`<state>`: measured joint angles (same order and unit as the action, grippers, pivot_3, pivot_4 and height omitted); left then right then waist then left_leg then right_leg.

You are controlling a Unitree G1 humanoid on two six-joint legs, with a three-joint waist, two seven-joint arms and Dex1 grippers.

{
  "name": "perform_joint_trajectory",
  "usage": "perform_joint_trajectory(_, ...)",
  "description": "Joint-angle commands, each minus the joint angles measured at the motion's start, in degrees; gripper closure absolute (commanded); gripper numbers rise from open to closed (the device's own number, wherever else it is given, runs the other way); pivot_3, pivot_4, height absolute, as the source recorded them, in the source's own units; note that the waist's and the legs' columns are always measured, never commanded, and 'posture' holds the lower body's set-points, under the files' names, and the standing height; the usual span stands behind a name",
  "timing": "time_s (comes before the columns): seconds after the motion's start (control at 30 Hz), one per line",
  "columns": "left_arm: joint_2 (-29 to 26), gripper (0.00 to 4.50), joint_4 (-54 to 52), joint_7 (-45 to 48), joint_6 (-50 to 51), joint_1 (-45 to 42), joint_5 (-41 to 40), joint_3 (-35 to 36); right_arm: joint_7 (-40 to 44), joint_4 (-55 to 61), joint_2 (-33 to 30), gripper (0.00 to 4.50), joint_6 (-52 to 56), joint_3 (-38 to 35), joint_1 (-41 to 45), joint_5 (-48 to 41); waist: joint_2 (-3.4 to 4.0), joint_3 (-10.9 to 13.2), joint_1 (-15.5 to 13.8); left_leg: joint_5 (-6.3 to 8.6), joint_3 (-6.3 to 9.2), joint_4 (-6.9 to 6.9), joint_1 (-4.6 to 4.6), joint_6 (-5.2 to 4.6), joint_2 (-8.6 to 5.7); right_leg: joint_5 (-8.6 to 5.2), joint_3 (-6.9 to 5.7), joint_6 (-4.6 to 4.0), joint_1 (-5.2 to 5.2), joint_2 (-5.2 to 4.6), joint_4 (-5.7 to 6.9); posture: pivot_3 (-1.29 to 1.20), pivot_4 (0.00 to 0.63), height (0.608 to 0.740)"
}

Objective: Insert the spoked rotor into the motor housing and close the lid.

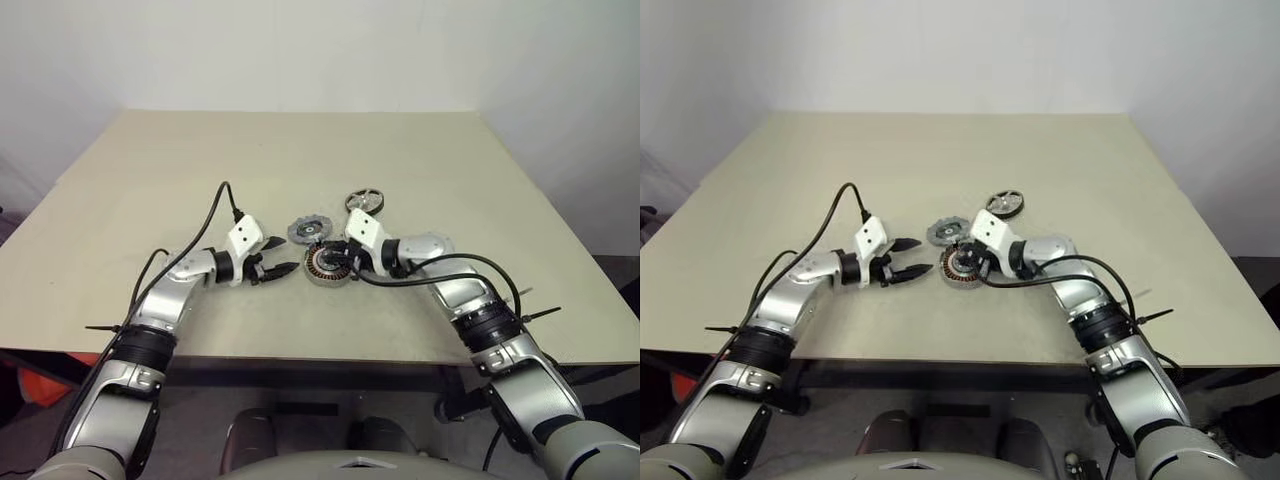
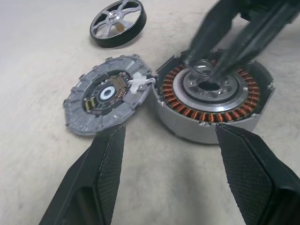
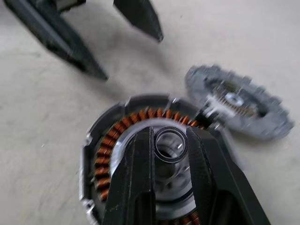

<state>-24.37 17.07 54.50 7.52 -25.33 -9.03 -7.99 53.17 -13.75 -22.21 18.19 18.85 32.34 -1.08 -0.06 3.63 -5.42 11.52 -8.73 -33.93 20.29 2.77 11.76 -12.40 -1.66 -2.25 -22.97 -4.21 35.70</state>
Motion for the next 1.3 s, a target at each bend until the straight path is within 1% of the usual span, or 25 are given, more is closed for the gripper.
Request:
perform_joint_trajectory(0.03, -0.38, 1.26, -2.48, -0.2, -0.04, -0.41, -0.8, 1.09, 0.34, 2.52, -0.48, 3.94, -0.73, -0.33, -0.12, -0.07, 0.0, 0.0, 0.03, 0.0, 0.0, 0.0, 0.0, 0.0, 0.0, 0.0, 0.0, 0.0, 0.0, 0.0, 0.0, 0.0, 0.0, 0.74)
perform_joint_trajectory(0.4, -0.05, 1.26, -1.71, -0.19, -0.44, -1.18, -0.49, 0.81, -0.65, 0.14, 0.2, 3.94, -0.73, -1.06, 0.82, 0.11, 0.0, 0.0, 0.04, 0.0, 0.0, 0.01, -0.04, 0.0, 0.0, 0.0, 0.01, 0.0, 0.01, 0.0, 0.02, 0.0, 0.0, 0.74)
perform_joint_trajectory(0.47, 0.0, 1.26, -1.61, -0.27, -0.46, -1.2, -0.45, 0.8, -1.11, -0.29, 0.46, 3.19, -1.02, -1.44, 1.38, 0.05, 0.0, 0.0, 0.05, 0.0, 0.0, 0.01, -0.05, -0.01, 0.0, 0.0, 0.01, 0.0, 0.01, 0.0, 0.02, 0.0, 0.0, 0.74)
perform_joint_trajectory(0.7, 0.02, 1.26, -1.44, -0.53, -0.54, -1.08, -0.36, 0.94, -1.13, 1.69, 0.03, 0.9, -1.4, -2.21, 2.3, -0.55, 0.0, 0.0, 0.05, -0.01, 0.0, 0.03, -0.03, 0.01, 0.0, 0.0, 0.01, 0.0, 0.0, 0.0, 0.01, 0.0, 0.0, 0.74)
perform_joint_trajectory(0.77, 0.04, 1.26, -1.3, -0.59, -0.56, -1.15, -0.34, 0.97, -0.87, 2.08, -0.07, 0.18, -1.16, -2.46, 2.43, -0.91, 0.0, 0.0, 0.05, -0.01, -0.01, 0.03, -0.03, 0.01, 0.0, 0.0, 0.01, 0.0, 0.0, 0.0, 0.0, 0.0, 0.0, 0.74)
perform_joint_trajectory(0.8, 0.05, 1.26, -1.26, -0.61, -0.61, -1.14, -0.31, 0.96, -0.97, 2.11, -0.02, 0.01, -1.1, -2.6, 2.48, -1.0, 0.0, 0.0, 0.05, -0.01, 0.0, 0.04, -0.03, 0.01, 0.0, 0.0, 0.01, 0.0, 0.0, 0.01, 0.0, 0.0, 0.0, 0.74)
perform_joint_trajectory(0.97, 0.11, 1.26, -1.12, -0.63, -0.75, -1.13, -0.28, 0.87, -0.79, 2.83, 0.04, 0.01, -0.73, -2.92, 2.09, -1.53, 0.0, 0.0, 0.05, -0.01, 0.0, 0.04, -0.04, 0.01, 0.0, 0.0, 0.01, 0.0, 0.0, 0.01, 0.01, 0.0, 0.0, 0.74)
perform_joint_trajectory(1.07, 0.12, 1.26, -1.01, -0.64, -0.82, -1.17, -0.23, 0.84, -0.71, 3.17, -0.08, 0.58, -0.51, -2.89, 1.84, -1.68, 0.0, 0.0, 0.04, -0.01, 0.0, 0.04, -0.04, 0.01, 0.0, 0.0, 0.01, 0.0, 0.0, 0.01, 0.01, 0.0, 0.0, 0.74)
perform_joint_trajectory(1.1, 0.12, 1.26, -0.98, -0.65, -0.84, -1.2, -0.22, 0.83, -0.73, 3.21, -0.1, 0.98, -0.45, -2.88, 1.83, -1.71, 0.0, 0.0, 0.05, -0.01, 0.0, 0.05, -0.04, 0.01, 0.0, 0.0, 0.01, 0.0, 0.0, 0.0, 0.0, 0.0, 0.0, 0.74)
perform_joint_trajectory(1.13, 0.13, 1.26, -0.96, -0.66, -0.84, -1.21, -0.2, 0.83, -0.77, 3.23, -0.12, 1.26, -0.39, -2.87, 1.84, -1.72, 0.0, 0.0, 0.05, -0.01, 0.0, 0.05, -0.04, 0.01, 0.0, 0.0, 0.01, 0.0, 0.0, 0.0, 0.0, 0.0, 0.0, 0.74)
perform_joint_trajectory(1.27, 0.18, 1.26, -0.97, -0.8, -0.85, -1.19, -0.17, 0.86, -1.11, 3.02, 0.02, 2.75, -0.3, -2.98, 1.98, -1.68, 0.0, 0.0, 0.05, -0.01, 0.0, 0.06, -0.04, 0.01, 0.0, 0.0, 0.01, 0.0, 0.0, 0.0, 0.0, 0.0, 0.0, 0.74)
perform_joint_trajectory(1.3, 0.19, 1.26, -0.99, -0.85, -0.86, -1.17, -0.15, 0.87, -1.17, 2.93, 0.13, 3.04, -0.17, -3.12, 2.02, -1.82, 0.0, 0.0, 0.05, -0.01, 0.0, 0.06, -0.04, 0.01, 0.0, 0.0, 0.01, 0.0, 0.0, 0.0, 0.0, 0.0, 0.0, 0.74)
